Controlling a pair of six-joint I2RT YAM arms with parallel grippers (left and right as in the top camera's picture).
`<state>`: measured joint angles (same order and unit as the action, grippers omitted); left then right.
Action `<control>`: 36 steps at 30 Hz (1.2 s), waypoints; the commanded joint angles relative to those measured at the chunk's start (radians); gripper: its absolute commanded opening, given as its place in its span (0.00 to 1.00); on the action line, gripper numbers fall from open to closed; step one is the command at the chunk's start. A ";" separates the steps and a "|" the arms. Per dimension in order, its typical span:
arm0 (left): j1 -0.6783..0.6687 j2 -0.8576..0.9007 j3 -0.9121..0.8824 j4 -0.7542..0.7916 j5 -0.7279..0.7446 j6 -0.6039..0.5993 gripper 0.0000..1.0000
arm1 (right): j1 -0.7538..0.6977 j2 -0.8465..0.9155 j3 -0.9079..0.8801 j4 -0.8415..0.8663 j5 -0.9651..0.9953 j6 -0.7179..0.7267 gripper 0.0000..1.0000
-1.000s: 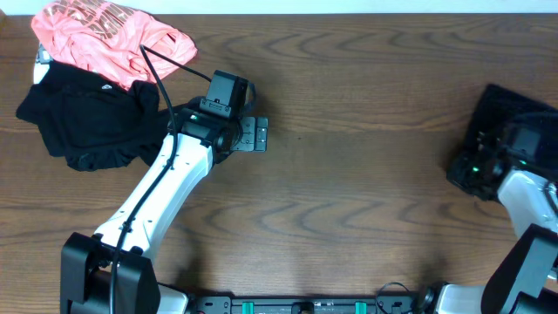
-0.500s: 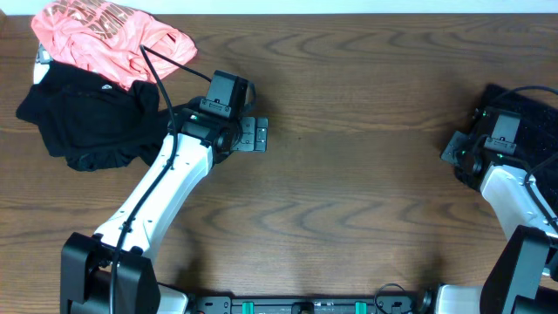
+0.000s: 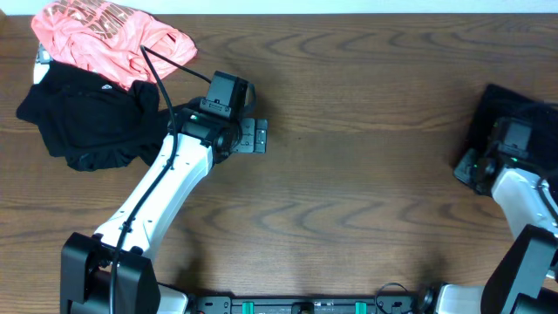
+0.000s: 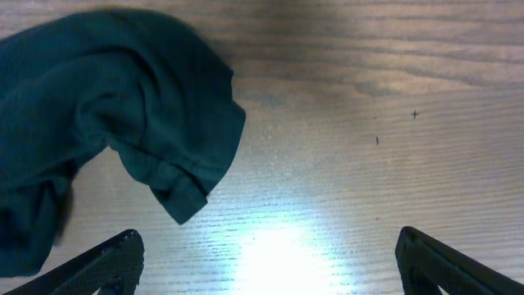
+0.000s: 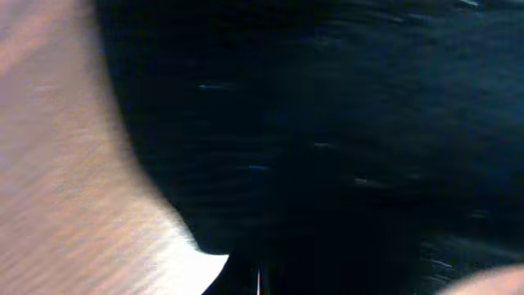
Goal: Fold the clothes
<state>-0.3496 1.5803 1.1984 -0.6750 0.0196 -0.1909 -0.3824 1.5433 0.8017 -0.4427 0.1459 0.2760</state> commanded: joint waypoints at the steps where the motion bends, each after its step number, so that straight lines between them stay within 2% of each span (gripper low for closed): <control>1: -0.002 -0.011 0.000 -0.012 -0.001 -0.013 0.98 | -0.079 0.001 0.004 -0.015 0.034 0.046 0.01; 6: -0.002 -0.011 0.000 -0.013 -0.001 -0.013 0.98 | -0.157 0.001 0.004 -0.013 -0.005 0.045 0.01; 14: -0.002 -0.011 0.000 -0.013 -0.001 -0.013 0.98 | -0.199 0.001 0.004 0.022 -0.029 0.042 0.01; 18: -0.002 -0.011 0.000 -0.012 -0.001 -0.013 0.98 | -0.196 -0.002 0.005 0.031 -0.193 -0.049 0.01; 22: -0.002 -0.011 0.000 -0.012 -0.001 -0.013 0.98 | -0.173 -0.042 0.006 0.041 -0.453 -0.253 0.05; 25: -0.002 -0.011 0.000 -0.008 -0.001 -0.013 0.98 | -0.134 -0.097 0.010 0.022 -0.619 -0.344 0.09; 28: -0.002 -0.011 0.000 0.001 -0.001 -0.013 0.98 | -0.076 -0.138 0.010 0.016 -0.624 -0.343 0.11; 33: -0.002 -0.011 0.000 0.006 -0.001 -0.013 0.98 | 0.022 -0.142 0.010 0.048 -0.461 -0.278 0.34; 36: -0.002 -0.011 0.000 0.005 -0.001 -0.013 0.98 | 0.063 -0.135 0.010 0.089 -0.385 -0.250 0.35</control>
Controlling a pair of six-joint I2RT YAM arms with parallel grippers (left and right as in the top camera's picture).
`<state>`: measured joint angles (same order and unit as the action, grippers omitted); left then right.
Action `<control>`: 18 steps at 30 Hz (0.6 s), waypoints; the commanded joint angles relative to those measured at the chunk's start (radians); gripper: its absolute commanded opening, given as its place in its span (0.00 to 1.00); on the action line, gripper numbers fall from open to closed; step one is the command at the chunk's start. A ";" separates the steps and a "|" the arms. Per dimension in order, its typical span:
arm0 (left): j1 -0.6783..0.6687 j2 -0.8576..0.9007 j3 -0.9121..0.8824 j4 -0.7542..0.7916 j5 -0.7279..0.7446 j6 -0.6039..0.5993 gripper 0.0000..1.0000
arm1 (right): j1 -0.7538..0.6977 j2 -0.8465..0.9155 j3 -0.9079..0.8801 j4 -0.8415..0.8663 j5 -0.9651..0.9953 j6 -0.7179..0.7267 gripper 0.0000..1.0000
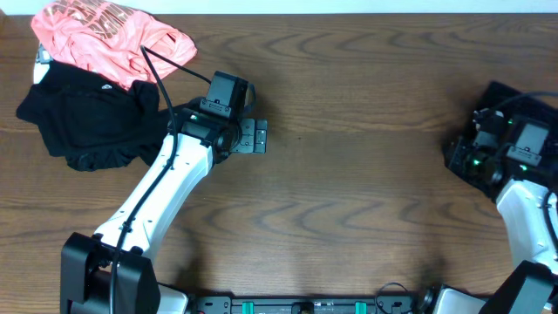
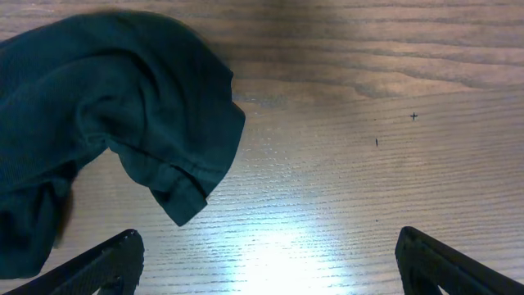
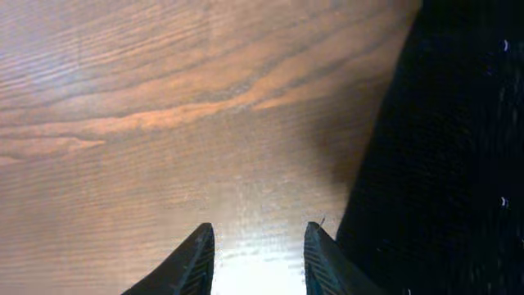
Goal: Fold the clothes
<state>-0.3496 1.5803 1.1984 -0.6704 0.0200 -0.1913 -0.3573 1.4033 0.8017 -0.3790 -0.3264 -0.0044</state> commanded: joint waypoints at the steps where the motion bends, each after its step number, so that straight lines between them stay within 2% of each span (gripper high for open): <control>1: -0.002 -0.011 0.000 0.001 -0.002 -0.013 0.98 | 0.046 0.008 0.010 0.042 0.117 0.047 0.36; 4: -0.002 -0.011 0.000 0.000 -0.002 -0.013 0.98 | 0.056 0.019 0.010 0.105 0.216 0.113 0.51; 7: -0.002 -0.011 0.000 0.000 -0.002 -0.013 0.98 | 0.056 0.042 0.010 0.169 0.289 0.155 0.59; 11: -0.002 -0.011 0.000 0.000 -0.002 -0.013 0.98 | 0.056 0.079 0.010 0.161 0.361 0.230 0.61; 18: -0.002 -0.011 0.000 0.002 -0.002 -0.013 0.98 | 0.056 0.156 0.010 0.151 0.389 0.240 0.59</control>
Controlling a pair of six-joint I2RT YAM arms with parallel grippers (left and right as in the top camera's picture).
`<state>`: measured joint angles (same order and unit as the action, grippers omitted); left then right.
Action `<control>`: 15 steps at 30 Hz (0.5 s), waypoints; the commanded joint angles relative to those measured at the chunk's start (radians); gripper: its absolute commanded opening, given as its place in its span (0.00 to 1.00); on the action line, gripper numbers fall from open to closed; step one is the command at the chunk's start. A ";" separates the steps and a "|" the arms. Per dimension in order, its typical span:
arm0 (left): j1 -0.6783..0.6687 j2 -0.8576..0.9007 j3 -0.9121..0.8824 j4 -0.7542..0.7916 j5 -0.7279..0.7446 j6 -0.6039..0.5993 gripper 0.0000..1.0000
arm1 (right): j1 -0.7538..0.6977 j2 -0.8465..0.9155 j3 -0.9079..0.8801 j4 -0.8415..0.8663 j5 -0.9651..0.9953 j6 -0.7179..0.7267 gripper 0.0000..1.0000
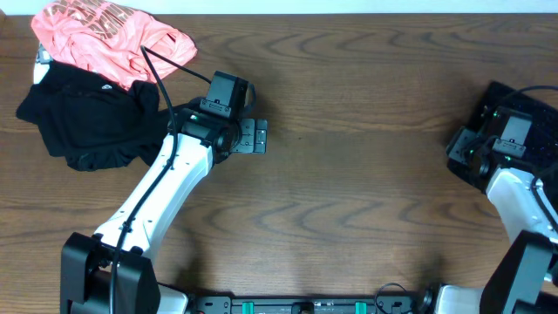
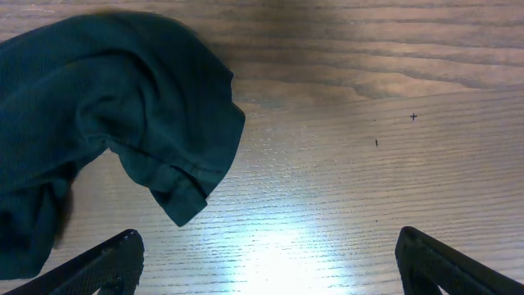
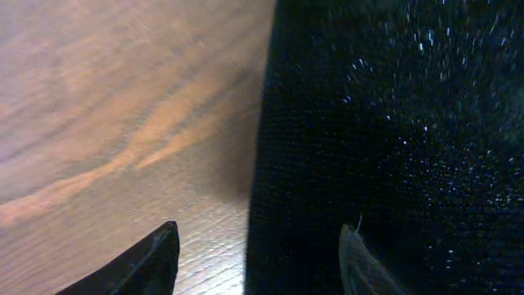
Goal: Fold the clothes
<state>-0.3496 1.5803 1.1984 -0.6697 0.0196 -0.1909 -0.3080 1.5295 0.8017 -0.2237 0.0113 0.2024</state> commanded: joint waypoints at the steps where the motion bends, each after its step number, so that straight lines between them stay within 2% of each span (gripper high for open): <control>1: -0.002 -0.011 0.000 0.001 -0.002 -0.013 0.98 | 0.006 0.037 0.010 -0.005 0.064 0.034 0.58; 6: -0.001 -0.011 0.000 0.001 -0.002 -0.013 0.98 | 0.006 0.047 0.010 -0.050 0.135 0.060 0.49; 11: -0.002 -0.011 0.000 0.006 -0.002 -0.013 0.98 | 0.005 0.047 0.010 -0.119 0.147 0.074 0.47; 12: -0.002 -0.011 0.000 0.008 -0.002 -0.013 0.98 | 0.005 0.047 0.010 -0.125 0.147 0.074 0.44; 15: -0.002 -0.011 0.000 0.008 -0.002 -0.013 0.98 | 0.005 0.047 0.010 -0.137 0.146 0.074 0.26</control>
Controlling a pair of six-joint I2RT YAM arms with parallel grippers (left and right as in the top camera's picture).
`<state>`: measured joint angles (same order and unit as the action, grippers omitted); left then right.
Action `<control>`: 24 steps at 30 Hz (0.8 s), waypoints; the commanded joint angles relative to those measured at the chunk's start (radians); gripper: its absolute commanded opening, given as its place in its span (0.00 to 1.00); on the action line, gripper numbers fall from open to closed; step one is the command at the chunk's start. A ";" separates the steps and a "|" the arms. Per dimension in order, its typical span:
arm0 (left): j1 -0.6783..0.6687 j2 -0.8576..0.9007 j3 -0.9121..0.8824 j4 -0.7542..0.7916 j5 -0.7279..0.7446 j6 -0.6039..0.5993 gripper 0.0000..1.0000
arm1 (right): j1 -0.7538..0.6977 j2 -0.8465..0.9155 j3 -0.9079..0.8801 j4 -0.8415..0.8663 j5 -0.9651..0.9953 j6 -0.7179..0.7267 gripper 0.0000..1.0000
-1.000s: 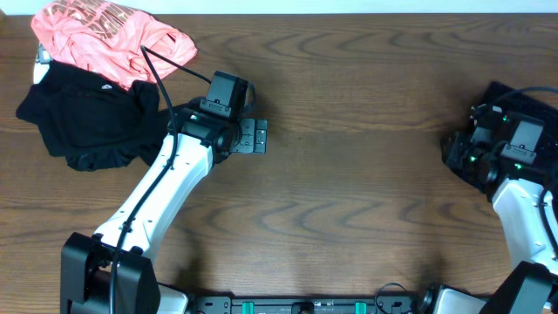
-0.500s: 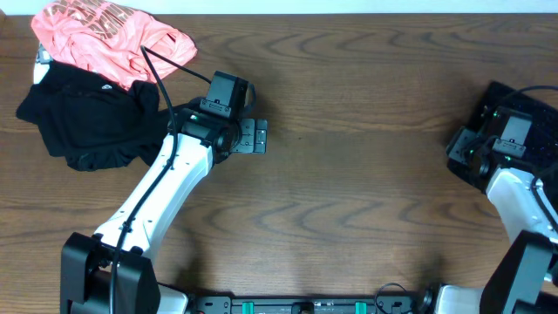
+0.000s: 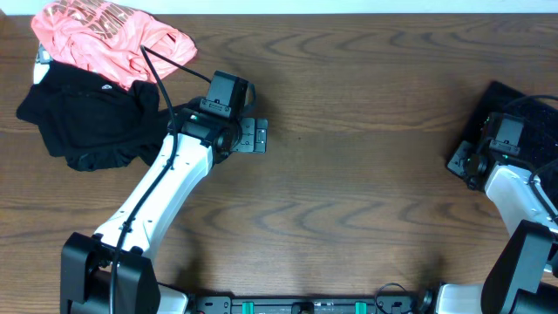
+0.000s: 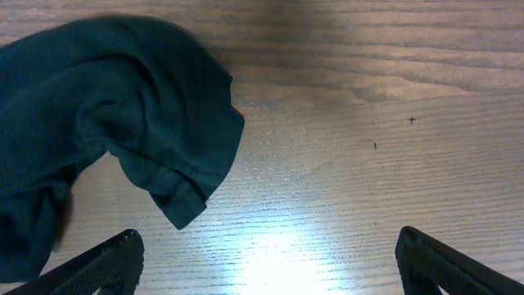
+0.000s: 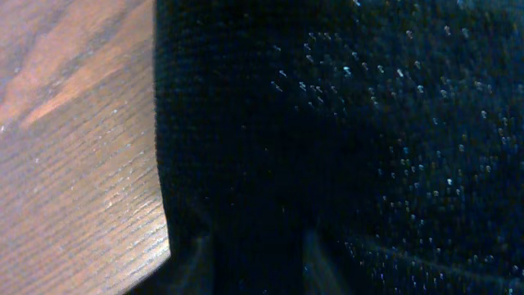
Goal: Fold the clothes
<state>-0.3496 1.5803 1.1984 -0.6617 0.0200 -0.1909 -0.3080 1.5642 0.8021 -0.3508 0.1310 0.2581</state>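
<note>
A folded black garment [image 3: 493, 100] lies at the table's right edge. My right gripper [image 3: 469, 162] is at its near left corner. In the right wrist view the black garment [image 5: 352, 115] fills almost the whole frame, and my right gripper [image 5: 258, 266] has its dim fingers drawn in with cloth between them. A crumpled black garment [image 3: 87, 118] and a coral-pink shirt [image 3: 109, 30] are piled at the far left. My left gripper [image 3: 255, 136] hovers to their right. It stands wide open [image 4: 270, 262] over bare wood, just beside that dark garment's sleeve [image 4: 98, 106].
The wooden table [image 3: 366, 105] runs between the two arms. The left arm's white link [image 3: 166, 187] crosses the near left part. Bare wood [image 5: 74, 164] shows left of the folded garment's edge.
My right gripper has moved further onto the folded black garment and its fingers stand closer together than before. The left arm and the pile at the left have not changed.
My right gripper was first shut, low against the black cloth. It then stood part open over bare wood beside the garment, then wider at the garment's edge. Now it is drawn in on the cloth. The left gripper stayed open in place throughout.
</note>
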 commanded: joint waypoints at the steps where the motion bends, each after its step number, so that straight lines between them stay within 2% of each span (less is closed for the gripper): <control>1: -0.002 -0.011 0.000 0.000 -0.002 -0.013 0.98 | 0.005 0.013 0.009 -0.014 0.026 0.018 0.23; 3: -0.002 -0.011 0.000 0.000 -0.002 -0.013 0.98 | 0.005 0.013 0.009 -0.028 0.031 0.017 0.16; 7: -0.002 -0.011 0.000 0.000 -0.002 -0.013 0.98 | 0.000 0.015 0.008 -0.054 0.053 0.014 0.10; 17: -0.001 -0.010 0.000 -0.005 -0.002 -0.013 0.98 | -0.027 0.143 0.007 0.054 0.052 -0.016 0.04; 24: -0.002 -0.010 0.000 -0.008 -0.002 -0.013 0.98 | -0.055 0.194 0.007 0.032 0.059 -0.004 0.01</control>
<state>-0.3496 1.5803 1.1984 -0.6662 0.0196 -0.1909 -0.3302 1.6997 0.8227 -0.3050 0.1768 0.2554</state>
